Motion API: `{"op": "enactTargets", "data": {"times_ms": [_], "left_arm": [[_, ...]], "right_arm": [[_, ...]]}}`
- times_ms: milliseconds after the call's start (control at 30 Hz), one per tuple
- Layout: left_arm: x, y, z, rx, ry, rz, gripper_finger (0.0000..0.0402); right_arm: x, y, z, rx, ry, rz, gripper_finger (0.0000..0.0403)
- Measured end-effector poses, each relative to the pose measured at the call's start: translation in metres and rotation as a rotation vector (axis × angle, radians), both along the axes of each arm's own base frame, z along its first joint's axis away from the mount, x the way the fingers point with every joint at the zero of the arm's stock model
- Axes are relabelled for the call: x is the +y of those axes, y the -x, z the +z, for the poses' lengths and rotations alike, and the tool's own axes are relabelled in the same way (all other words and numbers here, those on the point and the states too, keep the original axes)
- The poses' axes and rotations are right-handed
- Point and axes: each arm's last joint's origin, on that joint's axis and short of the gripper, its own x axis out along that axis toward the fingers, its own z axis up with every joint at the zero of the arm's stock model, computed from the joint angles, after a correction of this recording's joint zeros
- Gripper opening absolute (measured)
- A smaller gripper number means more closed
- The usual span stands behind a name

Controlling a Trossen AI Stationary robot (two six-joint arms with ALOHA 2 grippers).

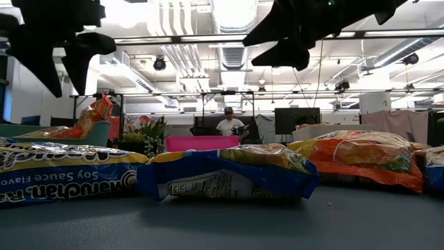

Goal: Sort Maruchan noodles
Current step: Put the orange noodle pack into the green bin

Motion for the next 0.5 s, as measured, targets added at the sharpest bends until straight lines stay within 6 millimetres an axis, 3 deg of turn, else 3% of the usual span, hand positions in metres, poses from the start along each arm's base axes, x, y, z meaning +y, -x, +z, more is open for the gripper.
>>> {"op": "enactTargets", "data": {"times_ms": [167, 500], "left_arm": [[-0.006, -0.007, 0.008, -0.159, 0.106, 0.078, 0.0145], [-0.016, -0.008, 0.026, -0.644, 0.262, -0.079, 0.0094]], "right_arm": [[0.002, 0.003, -0.005, -0.039, 0.083, 0.038, 0.0324], [-0.005, 0.021, -0.033, -0.145, 0.095, 0.05, 0.0324]]}}
